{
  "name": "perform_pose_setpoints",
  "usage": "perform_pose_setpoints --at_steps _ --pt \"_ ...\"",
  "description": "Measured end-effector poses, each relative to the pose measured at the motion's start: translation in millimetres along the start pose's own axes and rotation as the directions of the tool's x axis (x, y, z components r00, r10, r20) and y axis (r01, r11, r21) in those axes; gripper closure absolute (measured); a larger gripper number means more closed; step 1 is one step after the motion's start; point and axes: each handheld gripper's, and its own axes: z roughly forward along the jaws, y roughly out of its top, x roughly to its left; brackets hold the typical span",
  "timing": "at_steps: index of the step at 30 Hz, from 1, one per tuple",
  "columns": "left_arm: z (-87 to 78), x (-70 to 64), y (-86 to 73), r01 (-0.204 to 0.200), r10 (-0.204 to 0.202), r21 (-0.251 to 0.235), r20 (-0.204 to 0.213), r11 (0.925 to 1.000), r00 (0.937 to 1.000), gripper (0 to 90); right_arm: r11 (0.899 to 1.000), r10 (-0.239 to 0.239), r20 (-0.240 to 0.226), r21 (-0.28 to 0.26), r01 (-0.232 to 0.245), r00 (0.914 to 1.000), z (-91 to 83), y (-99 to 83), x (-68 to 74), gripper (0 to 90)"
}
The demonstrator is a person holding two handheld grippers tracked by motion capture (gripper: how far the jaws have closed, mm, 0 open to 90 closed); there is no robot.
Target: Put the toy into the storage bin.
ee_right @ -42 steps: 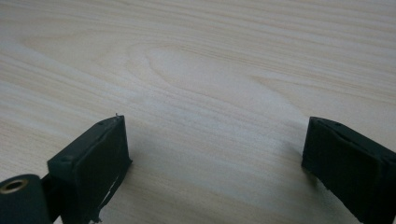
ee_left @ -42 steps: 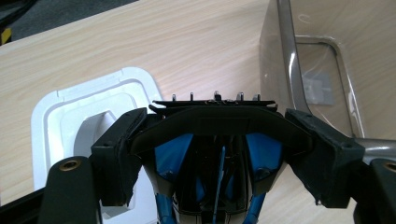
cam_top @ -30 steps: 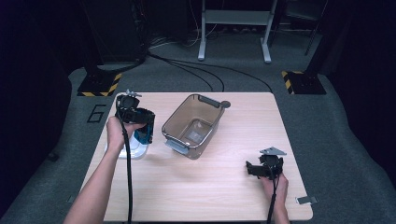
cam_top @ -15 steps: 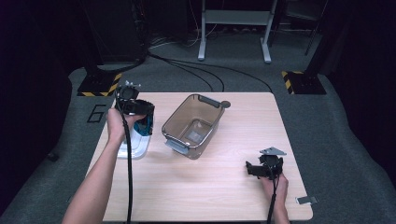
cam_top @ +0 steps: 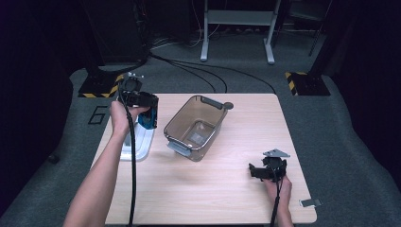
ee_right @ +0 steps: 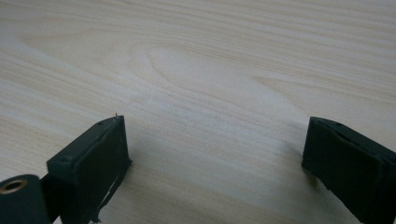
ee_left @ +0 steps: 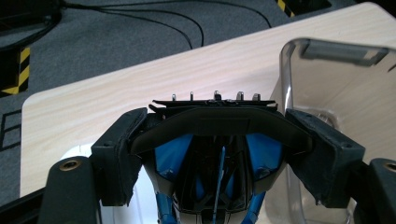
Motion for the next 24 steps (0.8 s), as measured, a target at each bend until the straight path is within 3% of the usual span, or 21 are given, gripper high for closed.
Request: perform_pose_setpoints --at_steps 12,20,24 --pt "-8.4 -7.5 25.4 -0.014 0.014 -0.017 0.007 0.9998 0.9999 24.5 1.0 0.003 -0.005 0.0 -0.003 1.0 0.1 0.0 0.1 6.0" --pt "-15.3 -20.0 42.4 -0.03 0.031 -0.046 0.015 0.9985 0.9994 24.5 1.0 0.002 -0.003 0.0 -0.002 1.0 0.1 0.0 0.0 5.9" --pt "-18.3 -27.8 50.4 -0.062 0.063 -0.055 0.019 0.9966 0.9978 24.5 1.0 0.002 -0.002 0.0 -0.002 1.0 -0.1 0.0 0.1 6.0"
